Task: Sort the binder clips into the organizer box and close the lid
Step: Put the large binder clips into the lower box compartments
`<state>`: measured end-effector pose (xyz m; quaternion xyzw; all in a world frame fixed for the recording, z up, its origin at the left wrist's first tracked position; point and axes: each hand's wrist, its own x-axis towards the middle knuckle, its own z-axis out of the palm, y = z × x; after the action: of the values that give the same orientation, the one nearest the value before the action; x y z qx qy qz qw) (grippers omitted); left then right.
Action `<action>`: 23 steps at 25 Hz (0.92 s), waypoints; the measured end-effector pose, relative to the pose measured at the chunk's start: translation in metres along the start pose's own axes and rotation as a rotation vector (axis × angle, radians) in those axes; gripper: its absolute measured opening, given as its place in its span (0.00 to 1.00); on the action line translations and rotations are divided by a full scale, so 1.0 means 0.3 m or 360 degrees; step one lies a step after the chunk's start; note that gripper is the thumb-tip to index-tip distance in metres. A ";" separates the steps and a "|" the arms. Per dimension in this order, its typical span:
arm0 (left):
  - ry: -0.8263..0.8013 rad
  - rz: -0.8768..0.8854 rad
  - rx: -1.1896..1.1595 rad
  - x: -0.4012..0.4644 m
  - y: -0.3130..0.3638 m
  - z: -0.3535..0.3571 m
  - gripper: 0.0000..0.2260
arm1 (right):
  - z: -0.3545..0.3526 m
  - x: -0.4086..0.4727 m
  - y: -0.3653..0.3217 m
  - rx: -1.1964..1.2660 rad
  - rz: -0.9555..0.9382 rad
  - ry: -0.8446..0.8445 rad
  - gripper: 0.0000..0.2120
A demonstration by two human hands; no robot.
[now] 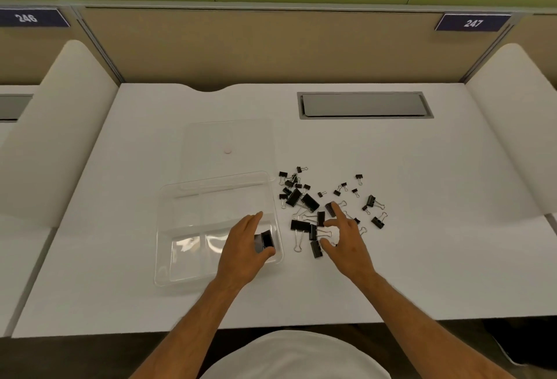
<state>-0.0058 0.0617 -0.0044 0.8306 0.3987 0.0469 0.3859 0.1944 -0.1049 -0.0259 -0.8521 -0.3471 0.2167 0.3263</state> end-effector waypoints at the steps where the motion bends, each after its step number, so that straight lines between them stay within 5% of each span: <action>1: 0.0014 -0.0057 -0.0036 -0.007 -0.004 -0.003 0.38 | -0.016 0.021 0.004 -0.0023 -0.0026 -0.0035 0.43; 23: 0.0202 -0.0203 -0.0012 0.093 0.204 0.084 0.34 | -0.039 0.459 -0.004 -0.0957 -0.0749 -0.0844 0.48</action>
<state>0.0611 0.0426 0.0130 0.7974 0.4744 0.0762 0.3651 0.2925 -0.0082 -0.0366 -0.7222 -0.6499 0.2369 0.0049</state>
